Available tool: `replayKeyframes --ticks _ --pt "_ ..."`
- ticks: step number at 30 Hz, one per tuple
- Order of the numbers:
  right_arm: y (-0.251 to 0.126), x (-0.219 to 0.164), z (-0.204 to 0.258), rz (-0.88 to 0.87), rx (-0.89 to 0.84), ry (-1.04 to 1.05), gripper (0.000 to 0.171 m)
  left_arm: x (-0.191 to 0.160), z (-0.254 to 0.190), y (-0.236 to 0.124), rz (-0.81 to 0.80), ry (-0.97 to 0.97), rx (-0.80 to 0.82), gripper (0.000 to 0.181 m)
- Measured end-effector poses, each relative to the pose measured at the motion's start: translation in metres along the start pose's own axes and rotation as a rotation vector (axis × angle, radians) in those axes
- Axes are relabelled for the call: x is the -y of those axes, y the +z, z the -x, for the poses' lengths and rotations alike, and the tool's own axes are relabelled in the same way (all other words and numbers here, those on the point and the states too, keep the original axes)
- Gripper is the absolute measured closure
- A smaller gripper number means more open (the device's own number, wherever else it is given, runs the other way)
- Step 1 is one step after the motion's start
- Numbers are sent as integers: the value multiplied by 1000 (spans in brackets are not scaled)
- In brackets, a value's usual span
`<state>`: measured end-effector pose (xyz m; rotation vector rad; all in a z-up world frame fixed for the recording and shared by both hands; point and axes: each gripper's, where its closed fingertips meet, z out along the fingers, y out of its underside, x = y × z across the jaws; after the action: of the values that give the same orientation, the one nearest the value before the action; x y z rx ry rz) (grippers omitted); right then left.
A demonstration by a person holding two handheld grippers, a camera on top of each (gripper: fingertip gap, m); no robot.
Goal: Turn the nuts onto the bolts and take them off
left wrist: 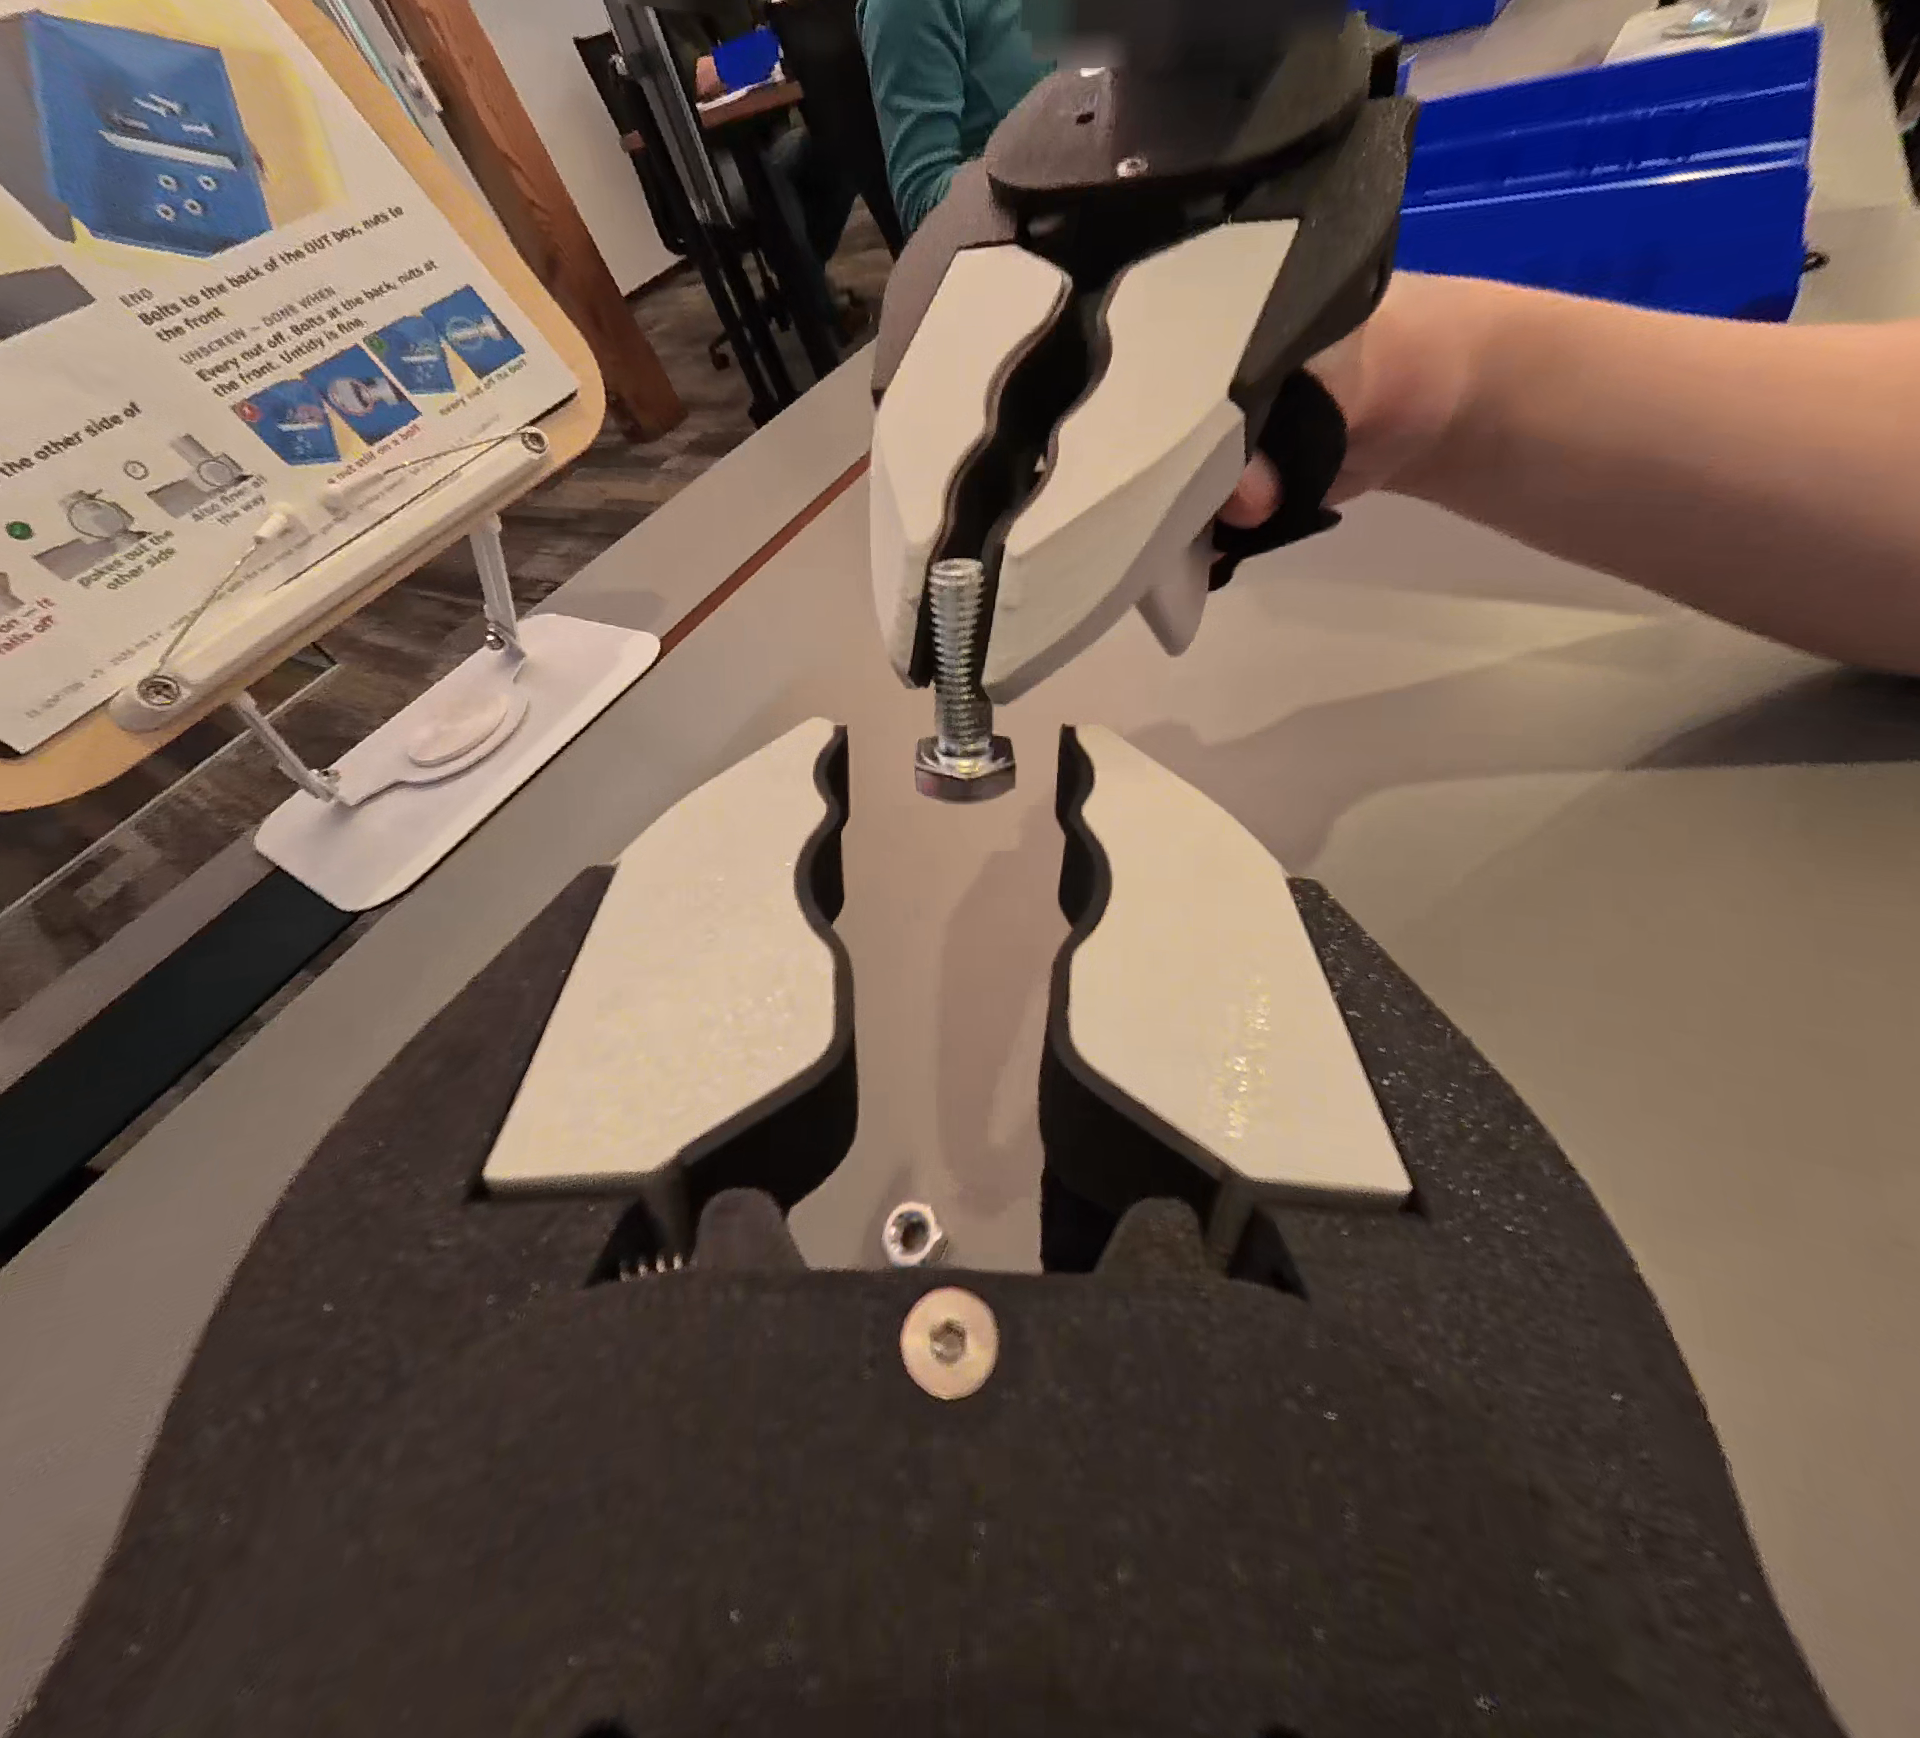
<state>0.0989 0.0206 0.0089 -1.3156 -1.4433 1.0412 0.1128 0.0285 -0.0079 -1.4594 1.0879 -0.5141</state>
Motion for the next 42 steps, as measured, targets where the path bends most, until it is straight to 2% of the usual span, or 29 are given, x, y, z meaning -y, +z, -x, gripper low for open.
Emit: replayKeyframes --ticks 17,37,38,40,42 --pt "6 4 9 41 -18 -112 162 -2 -3 9 -2 27 15 157" --pt "6 5 11 45 -20 -125 162 -4 -6 12 -10 27 10 166" --pt "5 8 10 29 -28 -123 160 -4 -5 11 -15 22 11 166" --pt "-1 18 7 -21 -59 -115 136 -6 -4 10 -15 12 15 166" --pt "-14 27 4 -60 -76 -112 131 -9 0 5 -11 0 26 166"
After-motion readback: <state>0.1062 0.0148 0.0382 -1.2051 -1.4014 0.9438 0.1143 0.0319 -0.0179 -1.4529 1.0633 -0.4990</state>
